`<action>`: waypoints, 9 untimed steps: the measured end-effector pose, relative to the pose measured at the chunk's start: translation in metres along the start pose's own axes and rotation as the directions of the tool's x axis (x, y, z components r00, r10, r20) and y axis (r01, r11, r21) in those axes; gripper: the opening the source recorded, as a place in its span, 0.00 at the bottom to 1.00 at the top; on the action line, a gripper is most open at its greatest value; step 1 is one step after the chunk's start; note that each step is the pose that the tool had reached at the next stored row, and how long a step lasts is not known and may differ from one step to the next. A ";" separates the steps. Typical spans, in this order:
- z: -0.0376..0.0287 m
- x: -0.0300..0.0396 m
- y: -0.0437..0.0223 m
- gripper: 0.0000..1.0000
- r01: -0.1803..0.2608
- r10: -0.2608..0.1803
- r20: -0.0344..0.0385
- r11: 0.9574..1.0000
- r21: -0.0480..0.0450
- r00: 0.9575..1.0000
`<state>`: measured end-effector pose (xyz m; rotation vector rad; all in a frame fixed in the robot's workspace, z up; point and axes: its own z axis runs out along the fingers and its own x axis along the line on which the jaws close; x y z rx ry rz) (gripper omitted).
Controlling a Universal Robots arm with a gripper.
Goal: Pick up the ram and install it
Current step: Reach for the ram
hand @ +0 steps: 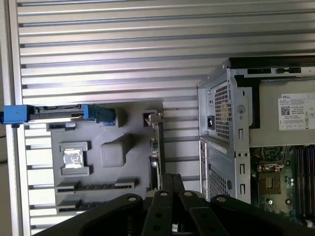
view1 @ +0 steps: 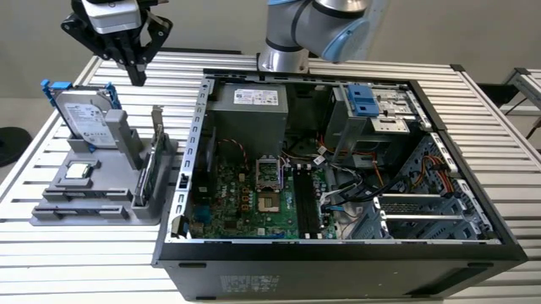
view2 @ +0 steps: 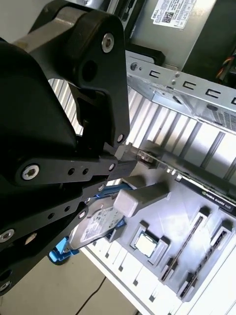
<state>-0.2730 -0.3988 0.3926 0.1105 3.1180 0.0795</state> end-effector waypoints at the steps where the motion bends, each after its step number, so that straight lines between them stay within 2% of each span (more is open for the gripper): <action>1: 0.0000 0.0014 -0.0001 0.00 0.000 0.000 0.000 1.000 0.000 1.000; 9: -0.0003 0.0141 -0.0010 0.00 0.000 0.000 0.000 1.000 0.000 1.000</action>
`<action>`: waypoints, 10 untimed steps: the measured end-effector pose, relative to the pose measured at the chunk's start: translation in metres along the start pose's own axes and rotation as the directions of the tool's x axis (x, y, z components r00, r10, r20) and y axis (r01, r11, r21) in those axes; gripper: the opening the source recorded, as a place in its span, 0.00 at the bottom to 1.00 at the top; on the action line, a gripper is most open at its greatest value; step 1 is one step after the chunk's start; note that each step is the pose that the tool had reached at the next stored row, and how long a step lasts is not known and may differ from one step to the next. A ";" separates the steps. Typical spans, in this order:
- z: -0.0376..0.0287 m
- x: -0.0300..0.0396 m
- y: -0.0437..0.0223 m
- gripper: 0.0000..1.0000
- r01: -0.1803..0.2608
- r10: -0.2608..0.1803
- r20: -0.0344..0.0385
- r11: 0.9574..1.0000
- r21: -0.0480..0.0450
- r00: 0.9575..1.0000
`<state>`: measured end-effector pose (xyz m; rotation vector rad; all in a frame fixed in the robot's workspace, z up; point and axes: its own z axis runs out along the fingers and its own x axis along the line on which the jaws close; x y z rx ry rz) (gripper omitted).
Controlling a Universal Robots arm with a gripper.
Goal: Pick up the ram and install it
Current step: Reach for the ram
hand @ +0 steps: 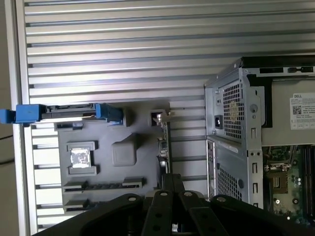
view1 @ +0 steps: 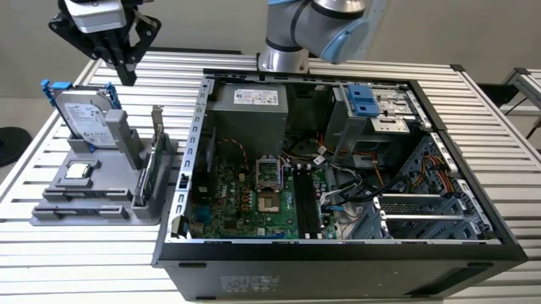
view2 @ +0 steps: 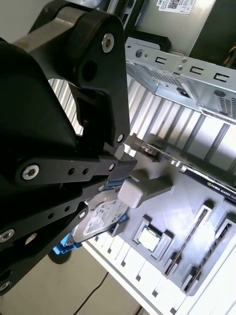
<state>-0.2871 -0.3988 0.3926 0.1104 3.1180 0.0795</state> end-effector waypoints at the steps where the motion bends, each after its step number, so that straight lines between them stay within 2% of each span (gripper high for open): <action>1: 0.0000 0.0017 -0.0001 0.00 0.000 0.000 0.000 1.000 0.000 1.000; 10: -0.0004 0.0169 -0.0012 0.00 0.000 0.000 0.000 1.000 0.000 1.000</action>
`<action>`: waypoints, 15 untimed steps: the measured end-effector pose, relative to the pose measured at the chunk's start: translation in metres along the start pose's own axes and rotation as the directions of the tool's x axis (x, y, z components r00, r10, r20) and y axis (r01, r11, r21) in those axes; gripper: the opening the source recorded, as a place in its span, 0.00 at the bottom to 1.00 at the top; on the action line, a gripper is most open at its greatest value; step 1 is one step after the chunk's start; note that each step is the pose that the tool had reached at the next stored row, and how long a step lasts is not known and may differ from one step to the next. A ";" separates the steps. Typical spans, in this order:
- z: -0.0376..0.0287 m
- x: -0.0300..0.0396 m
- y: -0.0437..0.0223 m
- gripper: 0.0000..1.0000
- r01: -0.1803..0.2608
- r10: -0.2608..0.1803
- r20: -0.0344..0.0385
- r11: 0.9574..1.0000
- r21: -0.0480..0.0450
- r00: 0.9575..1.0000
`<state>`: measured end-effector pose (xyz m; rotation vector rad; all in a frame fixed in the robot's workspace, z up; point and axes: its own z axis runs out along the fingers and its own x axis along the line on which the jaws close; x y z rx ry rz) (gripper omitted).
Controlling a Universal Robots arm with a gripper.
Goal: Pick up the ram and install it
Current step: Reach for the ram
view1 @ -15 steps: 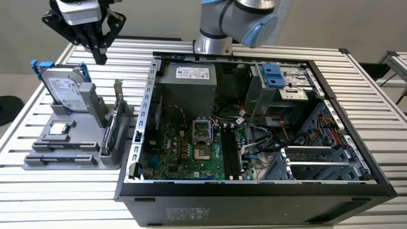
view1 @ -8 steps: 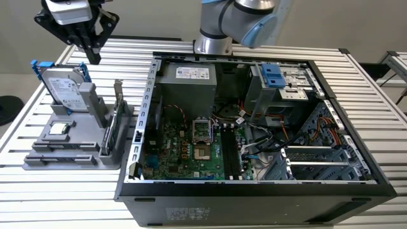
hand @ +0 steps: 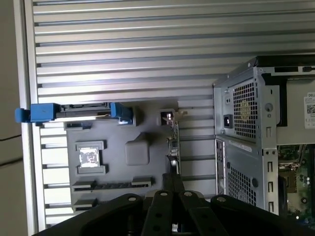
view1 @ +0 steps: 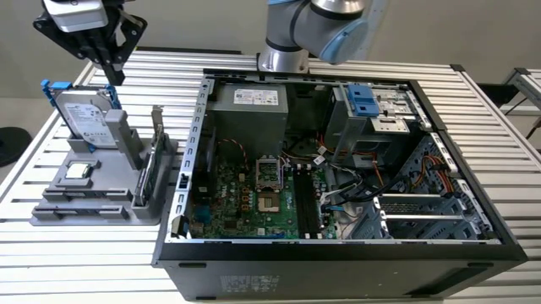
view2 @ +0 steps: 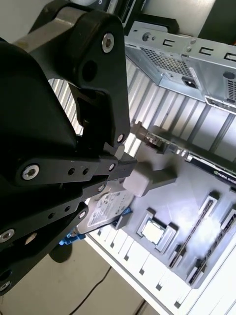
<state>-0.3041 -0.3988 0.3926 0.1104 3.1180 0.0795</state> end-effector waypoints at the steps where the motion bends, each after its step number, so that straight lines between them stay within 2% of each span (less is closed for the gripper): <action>1: 0.0000 0.0016 -0.0001 0.00 0.000 0.000 0.000 1.000 0.000 1.000; 15: -0.0006 0.0278 -0.0019 0.00 0.000 0.000 0.000 1.000 0.000 1.000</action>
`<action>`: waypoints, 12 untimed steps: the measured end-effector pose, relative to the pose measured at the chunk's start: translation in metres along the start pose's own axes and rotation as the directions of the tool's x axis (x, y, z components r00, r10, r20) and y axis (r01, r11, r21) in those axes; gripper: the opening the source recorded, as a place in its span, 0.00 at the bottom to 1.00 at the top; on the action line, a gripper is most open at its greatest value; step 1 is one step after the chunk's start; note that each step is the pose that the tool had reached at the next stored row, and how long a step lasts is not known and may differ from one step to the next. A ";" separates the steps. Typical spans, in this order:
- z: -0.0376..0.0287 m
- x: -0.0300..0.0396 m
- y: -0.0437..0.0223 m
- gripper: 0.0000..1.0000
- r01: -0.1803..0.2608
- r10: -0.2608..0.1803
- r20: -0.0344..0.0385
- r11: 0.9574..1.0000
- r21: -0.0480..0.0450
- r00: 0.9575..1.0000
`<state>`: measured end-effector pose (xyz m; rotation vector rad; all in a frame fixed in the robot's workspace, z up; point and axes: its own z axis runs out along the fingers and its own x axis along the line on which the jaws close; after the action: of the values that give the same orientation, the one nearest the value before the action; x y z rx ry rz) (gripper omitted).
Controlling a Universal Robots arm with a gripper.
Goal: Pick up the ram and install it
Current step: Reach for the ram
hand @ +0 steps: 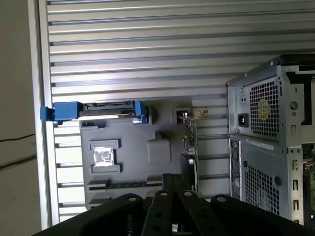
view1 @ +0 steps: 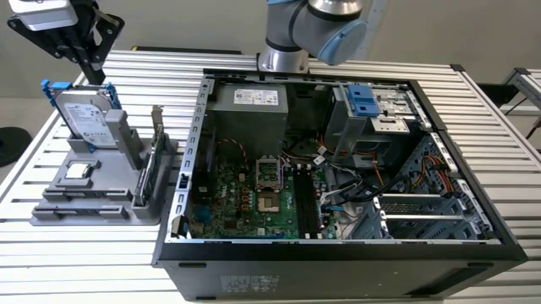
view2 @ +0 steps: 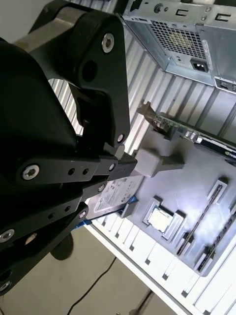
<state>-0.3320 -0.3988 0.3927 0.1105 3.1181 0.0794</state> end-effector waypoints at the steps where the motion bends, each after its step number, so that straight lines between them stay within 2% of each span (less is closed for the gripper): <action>1: 0.0000 0.0020 -0.0002 0.00 0.000 0.000 0.000 1.000 0.000 1.000; 12: -0.0005 0.0238 -0.0017 0.00 0.000 0.000 0.000 1.000 0.000 1.000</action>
<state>-0.3559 -0.3988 0.3926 0.1104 3.1180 0.0795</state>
